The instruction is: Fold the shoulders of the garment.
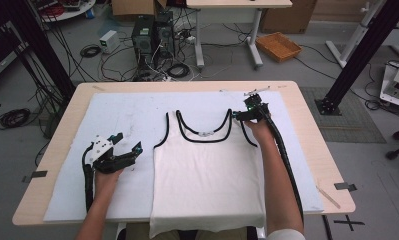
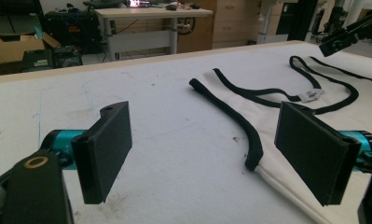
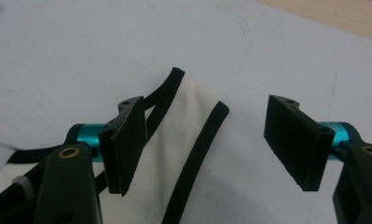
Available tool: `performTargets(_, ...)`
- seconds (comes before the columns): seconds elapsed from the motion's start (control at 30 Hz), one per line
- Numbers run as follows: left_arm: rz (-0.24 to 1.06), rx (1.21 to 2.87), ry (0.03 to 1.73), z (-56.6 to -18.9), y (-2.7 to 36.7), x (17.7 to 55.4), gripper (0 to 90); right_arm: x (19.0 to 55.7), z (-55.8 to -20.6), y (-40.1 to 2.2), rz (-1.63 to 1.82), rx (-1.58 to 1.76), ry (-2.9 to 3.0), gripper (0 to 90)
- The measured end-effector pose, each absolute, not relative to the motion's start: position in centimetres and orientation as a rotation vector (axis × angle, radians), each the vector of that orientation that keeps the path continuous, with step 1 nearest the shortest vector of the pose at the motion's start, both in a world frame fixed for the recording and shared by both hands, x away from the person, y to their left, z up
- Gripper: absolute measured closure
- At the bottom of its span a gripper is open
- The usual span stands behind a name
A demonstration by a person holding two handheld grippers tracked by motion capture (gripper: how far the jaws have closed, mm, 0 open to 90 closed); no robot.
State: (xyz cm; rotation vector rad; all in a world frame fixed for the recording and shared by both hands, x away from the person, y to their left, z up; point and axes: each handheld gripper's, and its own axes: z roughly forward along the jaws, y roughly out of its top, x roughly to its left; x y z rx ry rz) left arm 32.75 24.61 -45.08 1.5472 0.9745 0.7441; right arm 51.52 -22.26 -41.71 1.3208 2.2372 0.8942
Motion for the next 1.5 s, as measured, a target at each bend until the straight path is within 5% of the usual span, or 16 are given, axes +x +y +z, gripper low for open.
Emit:
performTargets(0.27,0.748,1.553,0.971,-45.1,24.6,32.7,19.0,52.9,-44.0,-22.2,0.847,1.361,2.277,45.1)
performTargets(0.6,0.749,1.557,0.974,-45.1,24.5,32.7,19.0,52.7,-44.0,-21.6,0.922,1.293,2.332,85.7)
performTargets(1.0,0.752,1.563,0.967,-45.1,24.5,32.7,19.0,48.9,-41.2,-20.9,1.079,1.098,2.255,86.7)
performTargets(1.5,0.751,1.568,0.965,-45.1,24.4,32.8,19.0,39.1,-41.7,-24.2,1.288,0.901,2.215,86.5)
